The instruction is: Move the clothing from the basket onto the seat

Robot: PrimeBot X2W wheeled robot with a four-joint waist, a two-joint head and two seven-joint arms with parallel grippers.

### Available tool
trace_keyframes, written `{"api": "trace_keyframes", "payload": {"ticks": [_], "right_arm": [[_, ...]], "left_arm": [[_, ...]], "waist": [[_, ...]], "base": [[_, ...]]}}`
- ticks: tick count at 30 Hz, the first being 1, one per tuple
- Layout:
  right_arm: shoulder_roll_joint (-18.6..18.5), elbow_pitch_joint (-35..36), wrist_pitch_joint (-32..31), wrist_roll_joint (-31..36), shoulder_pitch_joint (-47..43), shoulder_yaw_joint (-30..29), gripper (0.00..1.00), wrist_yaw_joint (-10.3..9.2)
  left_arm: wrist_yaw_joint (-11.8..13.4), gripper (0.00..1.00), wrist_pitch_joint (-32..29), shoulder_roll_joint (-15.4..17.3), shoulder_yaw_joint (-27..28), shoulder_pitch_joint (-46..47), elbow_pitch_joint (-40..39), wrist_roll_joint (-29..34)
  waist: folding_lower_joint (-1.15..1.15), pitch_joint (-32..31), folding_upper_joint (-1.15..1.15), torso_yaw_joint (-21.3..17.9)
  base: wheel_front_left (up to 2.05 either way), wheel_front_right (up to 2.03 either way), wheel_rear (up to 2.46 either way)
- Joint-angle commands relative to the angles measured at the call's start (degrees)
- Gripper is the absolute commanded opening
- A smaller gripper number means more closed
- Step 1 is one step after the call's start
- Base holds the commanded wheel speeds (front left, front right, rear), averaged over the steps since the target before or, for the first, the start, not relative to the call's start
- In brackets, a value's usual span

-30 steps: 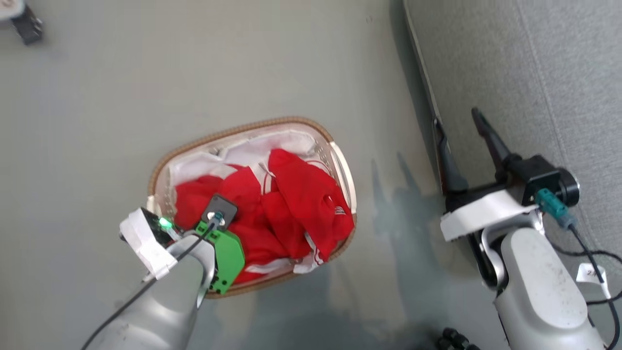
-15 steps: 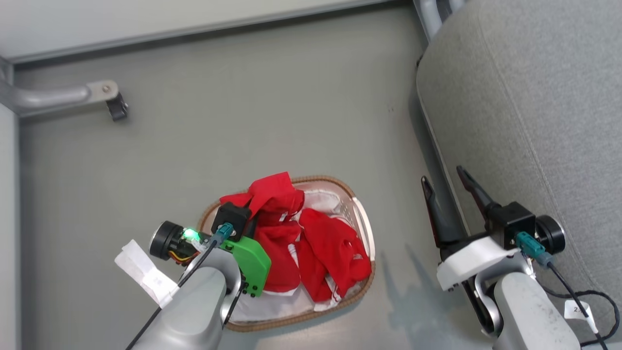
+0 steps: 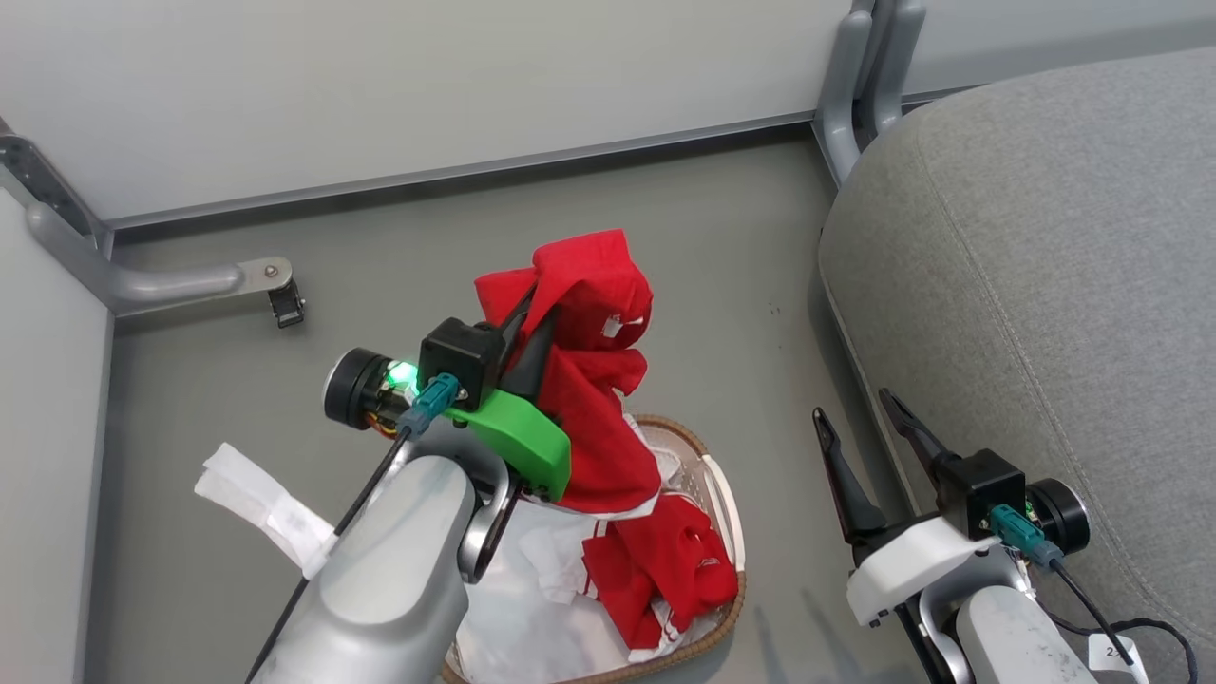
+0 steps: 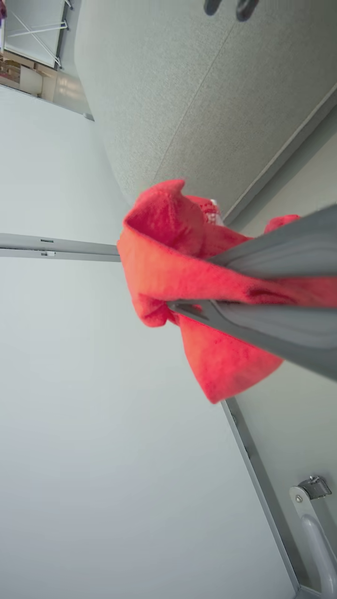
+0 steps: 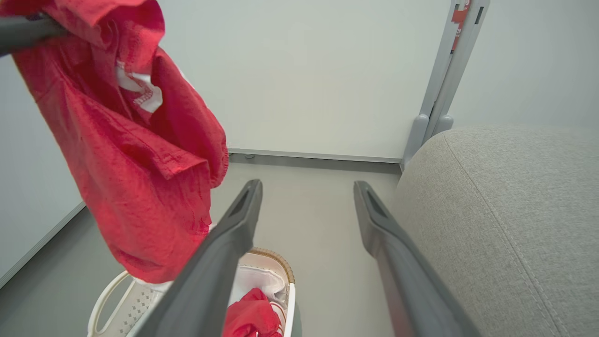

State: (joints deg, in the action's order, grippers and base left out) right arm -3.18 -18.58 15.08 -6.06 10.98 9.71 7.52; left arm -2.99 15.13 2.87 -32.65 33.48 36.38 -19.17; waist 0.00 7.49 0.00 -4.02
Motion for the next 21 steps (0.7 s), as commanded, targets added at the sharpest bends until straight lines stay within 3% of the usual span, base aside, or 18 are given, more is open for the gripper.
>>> {"api": "trace_keyframes", "payload": {"ticks": [1,15,21], "right_arm": [[-0.13,-0.13,0.14,0.02,-1.06,0.12,1.0,-0.06],[0.08,-0.1,0.13,0.12,-2.06,1.3,1.0,-0.06],[0.12,1.22,0.13,-1.1,0.43,4.52,1.0,-0.05]], "left_arm": [[0.05,0.0,0.03,0.1,-0.41,1.05,-1.17,-1.14],[3.39,0.0,0.03,0.14,-6.91,6.66,-6.16,-8.56],[4.07,0.0,0.03,0.13,-8.93,7.42,-6.56,-10.23]], "waist": [[0.0,-1.19,0.0,-0.35],[0.0,-2.94,0.0,-1.01],[0.0,-2.59,0.0,-0.51]], "base": [[0.0,0.0,0.0],[0.0,0.0,0.0],[0.0,0.0,0.0]]}}
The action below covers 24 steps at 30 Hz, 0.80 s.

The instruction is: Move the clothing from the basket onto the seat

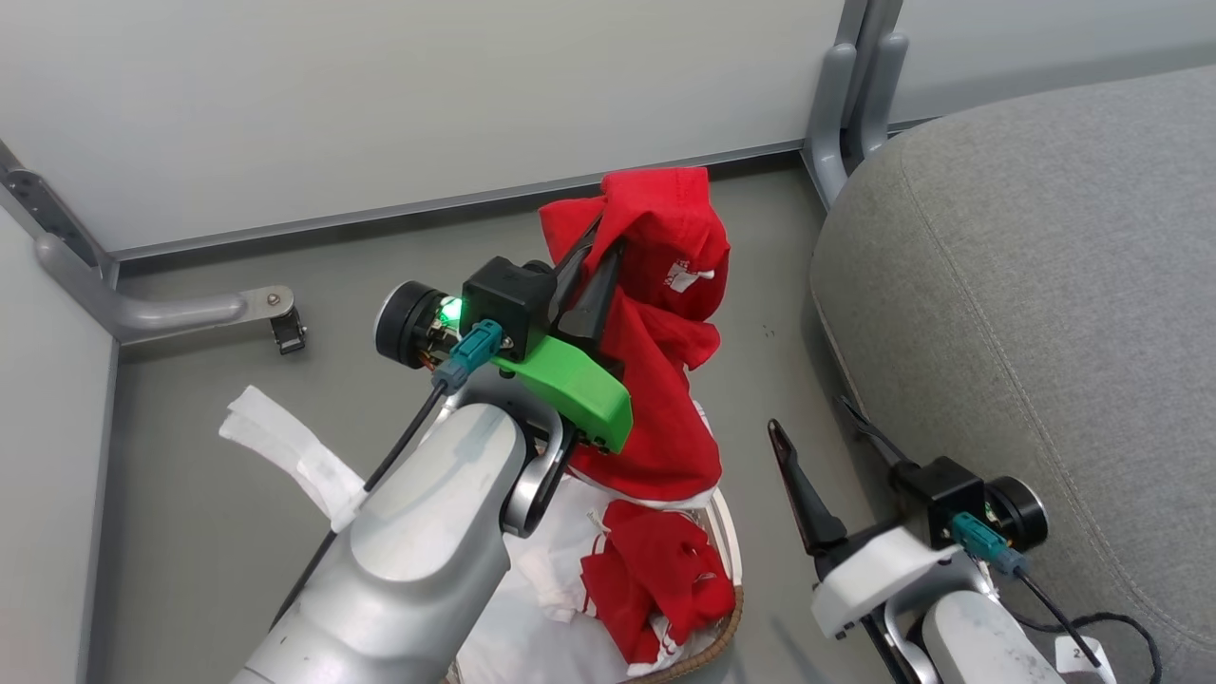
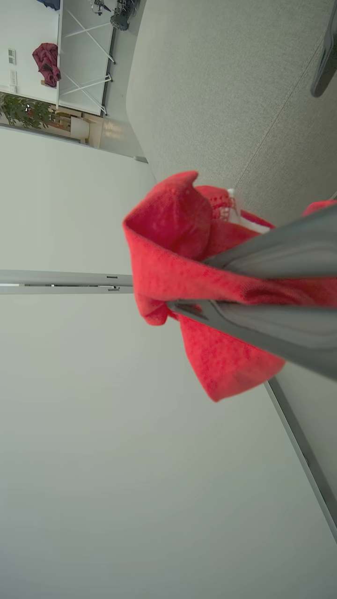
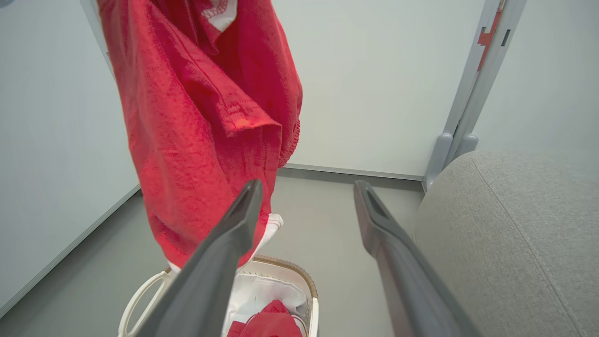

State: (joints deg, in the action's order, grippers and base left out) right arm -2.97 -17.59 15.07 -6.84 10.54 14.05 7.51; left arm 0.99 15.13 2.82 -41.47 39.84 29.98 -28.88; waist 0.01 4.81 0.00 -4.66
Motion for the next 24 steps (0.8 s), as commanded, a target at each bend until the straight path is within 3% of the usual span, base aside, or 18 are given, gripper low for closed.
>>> {"api": "trace_keyframes", "payload": {"ticks": [1,11,20,21,22,23,24], "right_arm": [[-0.08,0.47,0.14,-0.61,1.52,1.09,1.0,-0.05],[-0.12,-2.43,0.14,-3.08,11.07,12.63,1.0,-0.05],[-0.09,-8.63,0.14,-4.12,17.01,15.97,1.0,-0.05],[-0.08,-9.46,0.14,-4.59,17.25,16.12,0.95,-0.05],[-0.12,-10.68,0.14,-5.02,17.78,16.37,0.25,-0.05],[-0.12,-11.21,0.14,-5.39,18.29,16.6,0.0,-0.05],[-0.07,-11.86,0.14,-6.01,18.76,17.09,0.0,-0.05]], "left_arm": [[0.2,0.0,0.03,0.18,-0.35,0.99,-0.12,-0.63],[0.87,0.0,0.03,0.17,-3.91,1.49,-1.22,-2.54],[1.85,0.0,0.03,0.16,-7.7,1.29,-2.97,-5.35],[1.95,0.0,0.03,0.15,-7.95,1.22,-3.08,-5.44],[2.06,0.0,0.03,0.16,-8.19,1.18,-3.1,-5.62],[2.16,0.0,0.03,0.17,-8.34,1.16,-3.09,-5.83],[2.25,0.0,0.03,0.17,-8.48,1.23,-3.12,-5.85]], "waist": [[-0.01,0.2,0.0,0.27],[-0.01,1.61,0.0,3.19],[-0.01,2.21,0.0,6.53],[-0.01,2.28,0.0,6.77],[-0.01,2.34,0.0,7.01],[-0.01,2.46,0.0,7.19],[-0.01,2.6,0.0,7.34]], "base": [[0.0,0.0,0.0],[0.0,0.0,0.0],[0.0,0.0,0.0],[0.0,0.0,0.0],[0.0,0.0,0.0],[0.0,0.0,0.0],[0.0,0.0,0.0]]}}
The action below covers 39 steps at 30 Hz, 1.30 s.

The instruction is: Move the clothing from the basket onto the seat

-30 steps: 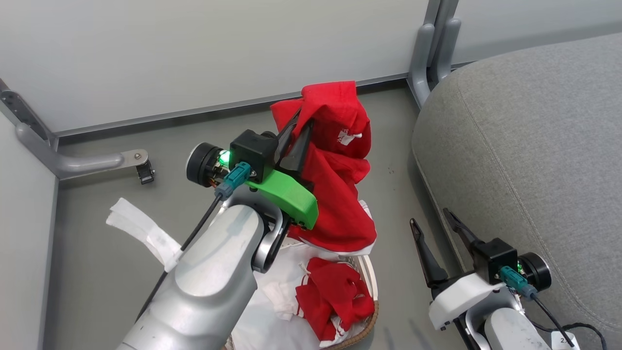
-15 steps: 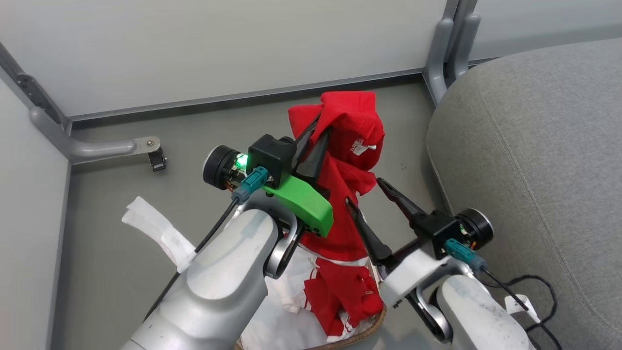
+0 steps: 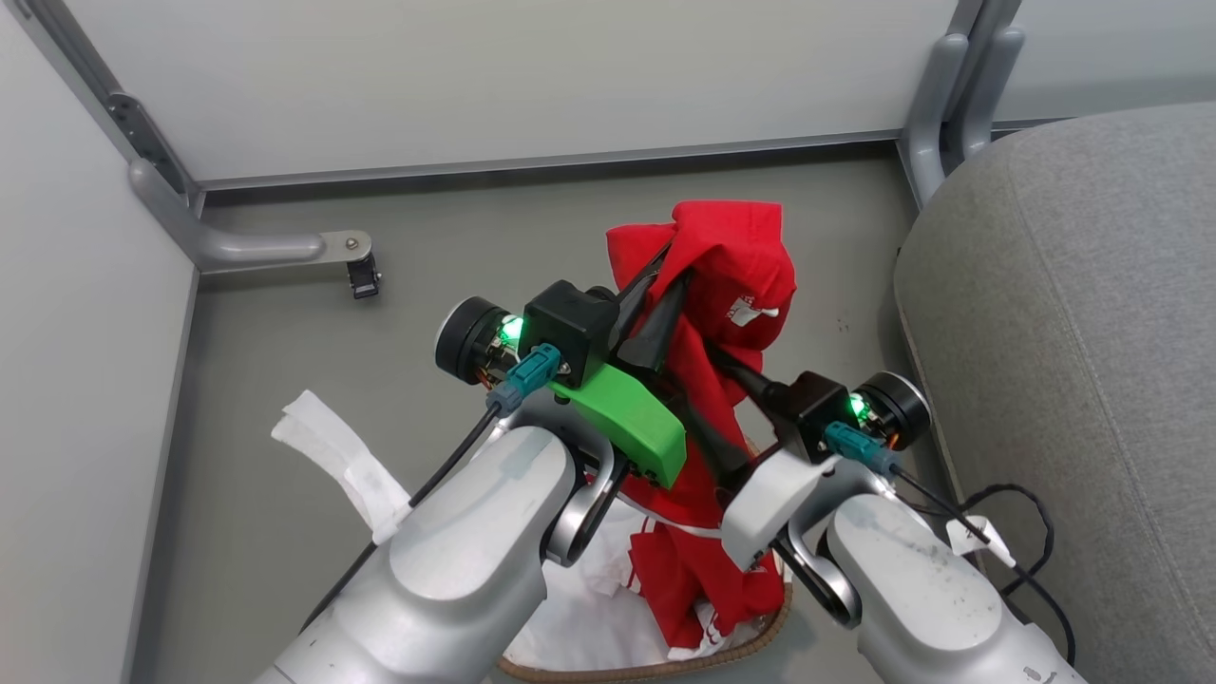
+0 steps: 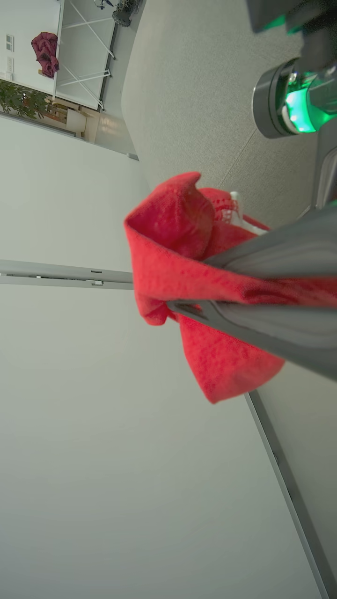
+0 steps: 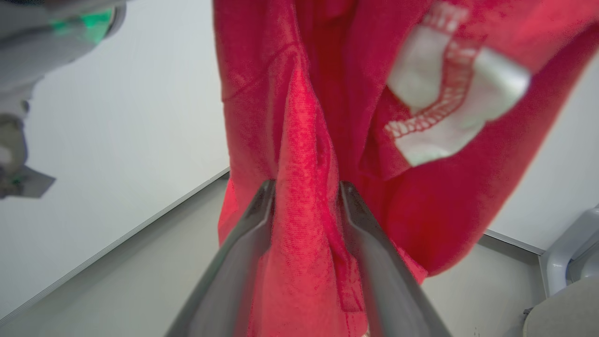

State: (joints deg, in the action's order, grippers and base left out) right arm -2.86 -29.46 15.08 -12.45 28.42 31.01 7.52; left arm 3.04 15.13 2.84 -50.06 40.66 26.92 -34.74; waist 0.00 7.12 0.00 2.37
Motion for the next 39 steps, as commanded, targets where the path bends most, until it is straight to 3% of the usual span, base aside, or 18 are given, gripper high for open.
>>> {"api": "trace_keyframes", "payload": {"ticks": [1,6,7,8,9,21,32,39], "right_arm": [[-0.21,-0.38,0.13,-1.11,1.02,0.1,0.0,-0.06],[-0.22,-0.37,0.13,-2.23,1.03,-0.26,0.0,-0.06],[-0.23,-0.09,0.13,-2.24,0.92,-0.54,0.0,-0.06],[-0.22,0.2,0.13,-2.15,0.7,-0.95,0.0,-0.06],[-0.23,0.48,0.13,-2.09,0.45,-1.36,0.0,-0.06],[-0.2,6.5,0.14,-0.31,-3.25,-9.76,0.0,-0.06],[-0.17,11.59,0.14,-0.32,-6.76,-14.44,0.0,-0.06],[-0.15,13.35,0.13,0.21,-8.29,-16.22,0.0,-0.06]], "left_arm": [[0.39,0.0,0.03,0.15,0.01,0.45,0.07,-0.12],[1.24,0.0,0.03,0.14,0.05,0.48,0.88,0.96],[1.33,0.19,0.03,0.11,0.32,0.35,0.97,1.19],[1.08,0.74,0.03,0.12,0.33,0.09,1.34,1.61],[0.95,1.0,0.02,0.14,0.43,-0.2,1.6,1.78],[-1.45,1.0,0.01,0.16,5.24,-5.0,5.02,7.51],[-4.91,1.0,0.01,0.3,11.11,-10.73,3.63,13.26],[-6.38,1.0,0.01,0.24,14.45,-13.65,1.47,16.54]], "waist": [[0.0,0.4,0.0,0.41],[0.0,1.09,0.0,-0.09],[0.0,1.23,0.0,-0.38],[0.0,1.4,0.0,-0.77],[0.0,1.5,0.0,-1.11],[0.0,2.48,0.0,-11.15],[0.0,3.77,0.0,-25.78],[0.0,4.61,0.0,-32.52]], "base": [[0.0,0.0,0.0],[0.0,0.0,0.0],[0.0,0.0,0.0],[0.0,0.0,0.0],[0.0,0.0,0.0],[0.0,0.0,0.0],[0.0,0.0,0.0],[0.0,0.0,0.0]]}}
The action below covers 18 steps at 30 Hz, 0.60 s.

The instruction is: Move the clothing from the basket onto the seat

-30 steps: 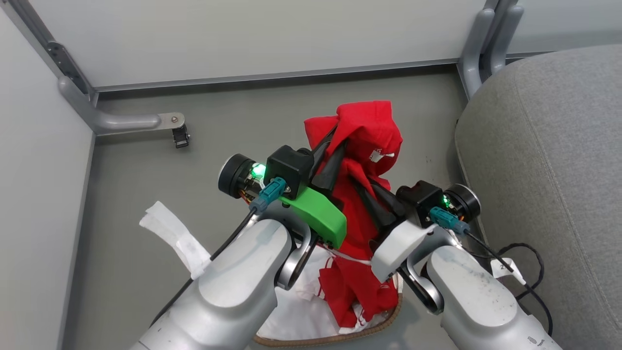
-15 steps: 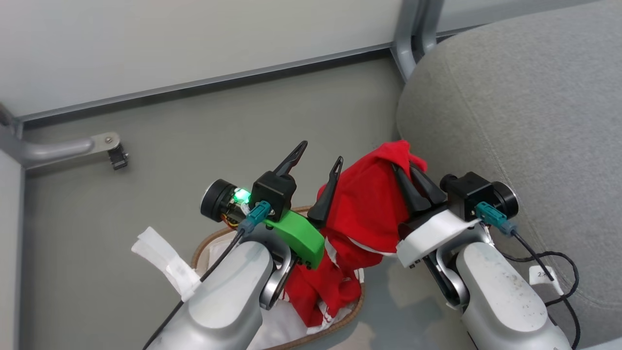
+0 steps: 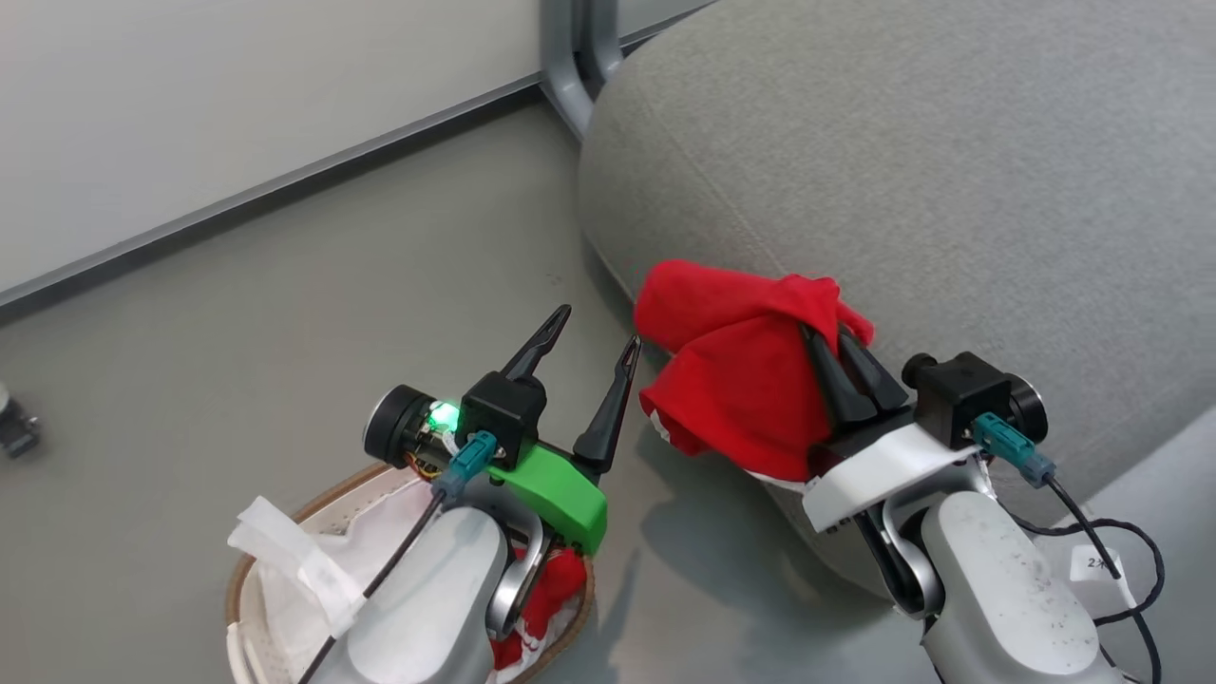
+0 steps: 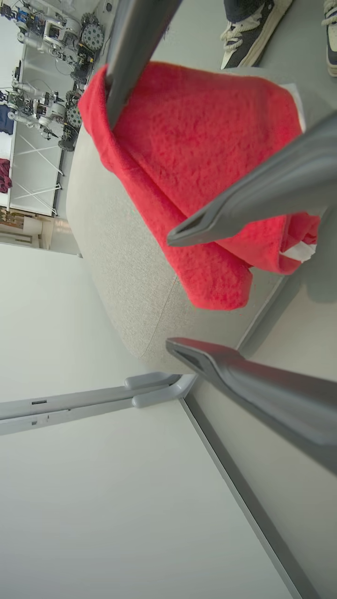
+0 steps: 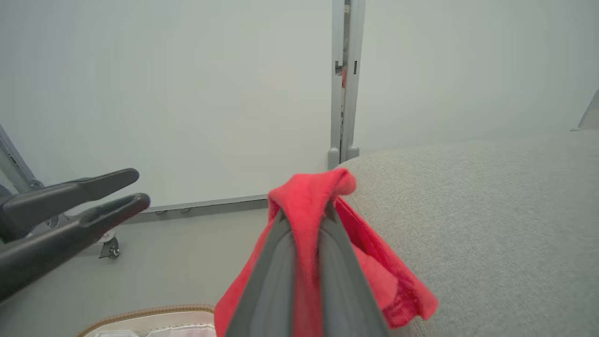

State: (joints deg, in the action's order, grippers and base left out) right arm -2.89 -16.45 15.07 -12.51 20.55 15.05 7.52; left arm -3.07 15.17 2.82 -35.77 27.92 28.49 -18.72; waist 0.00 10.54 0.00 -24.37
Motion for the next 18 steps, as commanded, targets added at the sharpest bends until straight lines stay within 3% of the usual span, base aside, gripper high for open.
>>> {"api": "trace_keyframes", "payload": {"ticks": [1,11,18], "right_arm": [[-0.17,0.59,0.15,0.46,-0.65,-1.05,0.0,-0.06],[-1.69,2.09,0.15,3.22,0.86,-4.88,0.0,-0.06],[-6.73,0.74,0.15,4.47,9.81,-7.05,0.0,-0.06]], "left_arm": [[-0.58,1.0,-0.04,0.25,0.15,-1.15,-0.34,0.8],[-2.03,1.0,-0.03,0.27,-0.11,-3.39,-2.87,2.85],[-1.98,1.0,-0.03,0.25,1.89,-4.42,-1.59,4.77]], "waist": [[0.0,1.4,0.0,-5.98],[0.0,3.96,0.0,-6.64],[0.0,7.65,0.0,-6.02]], "base": [[0.0,0.0,0.0],[0.0,0.0,0.0],[0.0,0.0,0.0]]}}
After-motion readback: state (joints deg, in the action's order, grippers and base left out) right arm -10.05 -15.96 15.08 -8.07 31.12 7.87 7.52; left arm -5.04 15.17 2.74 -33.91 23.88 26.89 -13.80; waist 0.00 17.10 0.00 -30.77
